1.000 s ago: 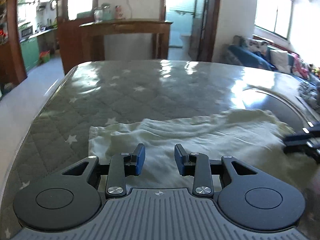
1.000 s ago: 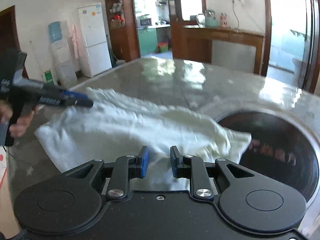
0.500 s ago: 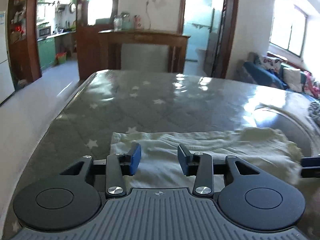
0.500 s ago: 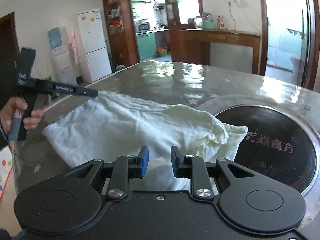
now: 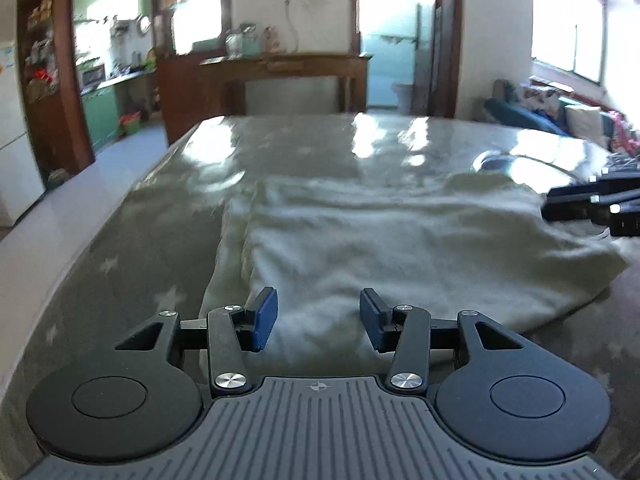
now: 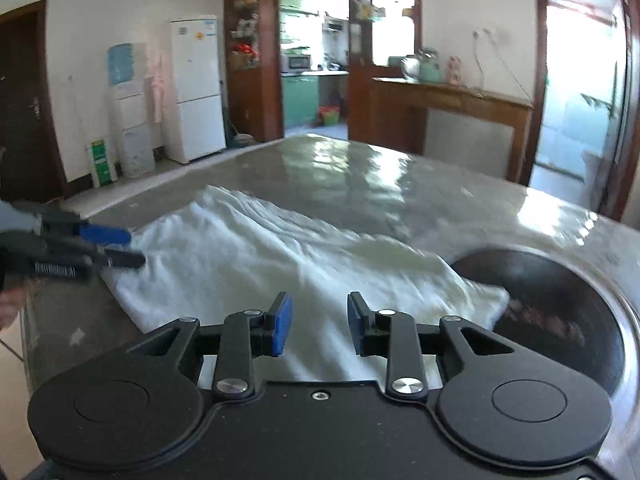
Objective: Fold clothes
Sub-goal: 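Open both grippers and release the folded shirt onto the mattress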
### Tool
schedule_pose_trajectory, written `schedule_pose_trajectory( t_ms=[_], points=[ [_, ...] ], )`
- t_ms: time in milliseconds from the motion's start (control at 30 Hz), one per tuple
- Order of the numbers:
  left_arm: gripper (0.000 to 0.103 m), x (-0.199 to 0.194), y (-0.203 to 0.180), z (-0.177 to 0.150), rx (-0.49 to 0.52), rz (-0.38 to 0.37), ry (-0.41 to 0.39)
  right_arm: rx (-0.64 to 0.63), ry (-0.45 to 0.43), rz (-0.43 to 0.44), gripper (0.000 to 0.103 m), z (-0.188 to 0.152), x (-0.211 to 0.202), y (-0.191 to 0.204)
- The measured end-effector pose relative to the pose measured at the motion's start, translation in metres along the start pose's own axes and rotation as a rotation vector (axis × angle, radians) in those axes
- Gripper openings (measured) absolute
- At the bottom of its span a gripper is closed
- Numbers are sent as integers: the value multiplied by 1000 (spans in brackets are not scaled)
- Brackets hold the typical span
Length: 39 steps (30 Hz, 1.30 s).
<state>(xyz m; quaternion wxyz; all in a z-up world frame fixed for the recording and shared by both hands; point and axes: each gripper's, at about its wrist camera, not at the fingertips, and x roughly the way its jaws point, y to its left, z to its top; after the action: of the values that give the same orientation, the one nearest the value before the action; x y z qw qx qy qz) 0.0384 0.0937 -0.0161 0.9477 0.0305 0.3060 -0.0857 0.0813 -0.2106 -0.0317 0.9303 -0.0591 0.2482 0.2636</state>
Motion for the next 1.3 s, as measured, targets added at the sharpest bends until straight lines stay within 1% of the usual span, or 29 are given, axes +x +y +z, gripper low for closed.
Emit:
schedule_pose_trajectory(
  t_ms=[33,100,200,233,300,367,433,533,567,633,767,867,933,1000,1067,1133,1300],
  points=[
    [48,-1,3,-2,-12,-3,-4,-10,14,11,33,1,13,3],
    [48,-4,8,-4,-28,-6,-8,-10,35,4,33,0,24,4],
    [49,-6,11,-7,-32,-5,-15,1,82,-32,33,-2,43,-4],
    [50,-6,11,-9,-32,-5,-19,24,90,-38,33,1,44,-8],
    [50,-6,10,-10,-28,-1,-24,48,84,-31,33,6,42,-11],
    [51,-6,9,-11,-23,5,-29,55,61,-29,33,13,39,-12],
    [52,-6,8,-12,-19,12,-33,63,52,-21,33,18,43,-13],
    [52,-6,7,-12,-18,9,-32,102,84,-12,33,19,60,-16],
    [52,-6,8,-11,-19,6,-30,103,116,-28,33,16,70,-18],
    [52,-6,9,-11,-21,2,-30,77,122,-56,34,11,78,-18],
    [54,-6,10,-11,-20,0,-32,97,114,-63,35,12,73,-22],
    [55,-6,8,-10,-17,1,-30,83,118,-63,36,6,68,-25],
    [55,-7,8,-9,-14,2,-26,104,106,-60,37,4,63,-28],
    [55,-8,9,-6,-18,1,-25,129,85,-60,45,4,54,-31],
    [55,-9,12,-3,-27,5,-30,157,68,-75,47,2,45,-37],
    [55,-11,16,1,-32,18,-45,189,53,-90,48,-1,37,-44],
    [59,-13,30,15,-45,50,-80,255,36,-160,52,-8,26,-65]
  ],
)
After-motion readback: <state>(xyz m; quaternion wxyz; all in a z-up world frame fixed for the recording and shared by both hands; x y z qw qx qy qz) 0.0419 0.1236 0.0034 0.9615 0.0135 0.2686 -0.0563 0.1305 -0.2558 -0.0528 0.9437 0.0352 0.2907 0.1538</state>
